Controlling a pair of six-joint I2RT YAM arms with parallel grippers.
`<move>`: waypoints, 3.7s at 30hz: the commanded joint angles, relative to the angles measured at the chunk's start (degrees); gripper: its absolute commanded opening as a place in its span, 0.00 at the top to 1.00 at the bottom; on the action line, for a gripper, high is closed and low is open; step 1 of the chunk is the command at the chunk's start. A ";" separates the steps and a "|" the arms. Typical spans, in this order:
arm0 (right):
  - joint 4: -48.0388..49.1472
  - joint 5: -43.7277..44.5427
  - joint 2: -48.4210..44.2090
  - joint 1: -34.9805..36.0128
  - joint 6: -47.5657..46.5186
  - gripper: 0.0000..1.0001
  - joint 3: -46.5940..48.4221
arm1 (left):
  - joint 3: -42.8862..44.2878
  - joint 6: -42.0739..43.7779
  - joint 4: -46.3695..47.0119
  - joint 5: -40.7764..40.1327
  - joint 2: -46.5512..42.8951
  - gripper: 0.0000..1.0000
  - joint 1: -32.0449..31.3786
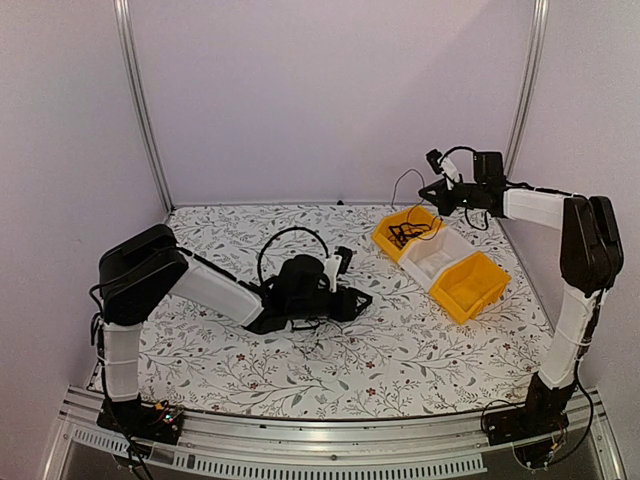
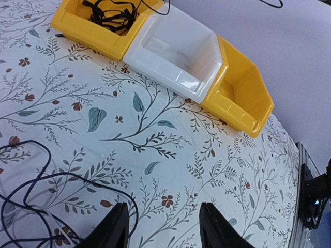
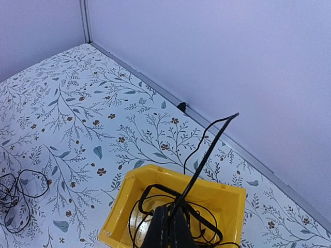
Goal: Untangle the cables
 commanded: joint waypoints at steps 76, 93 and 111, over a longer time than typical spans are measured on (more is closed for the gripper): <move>-6.85 31.03 16.07 3.53 -50.47 1.00 11.32 | 1.25 0.41 0.55 -0.09 2.13 0.54 -0.47; 1.68 40.21 18.67 4.00 -81.00 1.00 15.53 | 0.99 0.94 -0.59 -1.49 0.41 0.54 -0.09; -0.60 39.84 9.86 3.89 -93.84 0.61 7.47 | -1.69 0.50 1.04 -2.21 -1.59 0.54 -0.09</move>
